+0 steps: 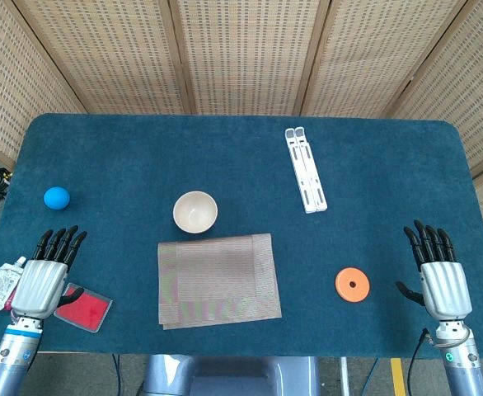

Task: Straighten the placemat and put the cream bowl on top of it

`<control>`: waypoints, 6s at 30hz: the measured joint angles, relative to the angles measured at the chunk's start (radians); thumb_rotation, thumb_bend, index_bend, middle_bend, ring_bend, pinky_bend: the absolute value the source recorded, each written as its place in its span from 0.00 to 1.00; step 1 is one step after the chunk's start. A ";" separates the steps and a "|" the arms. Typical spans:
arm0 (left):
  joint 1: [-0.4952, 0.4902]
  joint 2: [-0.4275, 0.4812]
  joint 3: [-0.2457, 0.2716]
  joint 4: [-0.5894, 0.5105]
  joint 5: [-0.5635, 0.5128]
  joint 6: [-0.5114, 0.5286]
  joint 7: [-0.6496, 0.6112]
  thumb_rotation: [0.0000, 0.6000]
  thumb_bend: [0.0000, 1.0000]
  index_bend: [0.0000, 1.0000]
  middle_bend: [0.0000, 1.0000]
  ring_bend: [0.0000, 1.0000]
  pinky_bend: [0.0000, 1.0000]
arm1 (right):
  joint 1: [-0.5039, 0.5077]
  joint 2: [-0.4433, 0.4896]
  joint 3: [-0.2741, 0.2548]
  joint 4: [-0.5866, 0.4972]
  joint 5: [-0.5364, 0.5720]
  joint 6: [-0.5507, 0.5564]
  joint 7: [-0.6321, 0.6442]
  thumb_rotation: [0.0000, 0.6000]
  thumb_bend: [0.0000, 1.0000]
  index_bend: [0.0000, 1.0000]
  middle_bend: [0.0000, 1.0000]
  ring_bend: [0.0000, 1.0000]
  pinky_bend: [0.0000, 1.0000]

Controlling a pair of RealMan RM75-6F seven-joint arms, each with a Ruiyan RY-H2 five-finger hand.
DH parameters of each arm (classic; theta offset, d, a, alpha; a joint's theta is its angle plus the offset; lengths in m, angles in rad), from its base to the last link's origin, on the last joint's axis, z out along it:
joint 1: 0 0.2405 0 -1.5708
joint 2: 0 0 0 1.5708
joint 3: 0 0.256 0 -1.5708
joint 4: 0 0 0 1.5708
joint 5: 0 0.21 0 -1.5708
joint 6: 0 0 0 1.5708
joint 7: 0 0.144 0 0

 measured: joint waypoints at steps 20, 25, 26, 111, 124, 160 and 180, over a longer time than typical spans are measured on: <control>-0.020 -0.028 -0.010 0.025 0.023 -0.007 -0.003 1.00 0.08 0.00 0.00 0.00 0.00 | 0.000 0.013 0.004 -0.013 0.005 -0.005 0.022 1.00 0.12 0.00 0.00 0.00 0.00; -0.052 -0.049 -0.031 0.037 0.017 -0.035 0.014 1.00 0.09 0.04 0.00 0.00 0.00 | -0.001 0.016 0.000 -0.017 0.003 -0.006 0.024 1.00 0.12 0.00 0.00 0.00 0.00; -0.065 -0.058 -0.040 0.041 0.015 -0.047 0.021 1.00 0.12 0.09 0.00 0.00 0.00 | -0.002 0.016 0.000 -0.017 0.002 -0.006 0.025 1.00 0.12 0.00 0.00 0.00 0.00; -0.460 -0.373 -0.107 0.586 -0.131 -0.259 -0.042 1.00 0.56 0.70 0.00 0.00 0.00 | 0.002 0.040 0.018 -0.021 0.044 -0.031 0.084 1.00 0.12 0.00 0.00 0.00 0.00; -0.322 -0.247 -0.021 0.651 -0.085 -0.191 -0.240 1.00 0.55 0.69 0.00 0.00 0.00 | -0.001 0.034 0.008 -0.036 0.029 -0.023 0.048 1.00 0.12 0.00 0.00 0.00 0.00; -0.245 -0.279 -0.009 0.835 -0.095 -0.268 -0.357 1.00 0.12 0.17 0.00 0.00 0.00 | -0.005 0.041 0.010 -0.050 0.033 -0.022 0.040 1.00 0.12 0.00 0.00 0.00 0.00; -0.217 -0.180 0.014 0.366 0.104 -0.035 -0.338 1.00 0.42 0.53 0.00 0.00 0.00 | -0.011 0.054 0.012 -0.064 0.029 -0.011 0.051 1.00 0.12 0.00 0.00 0.00 0.00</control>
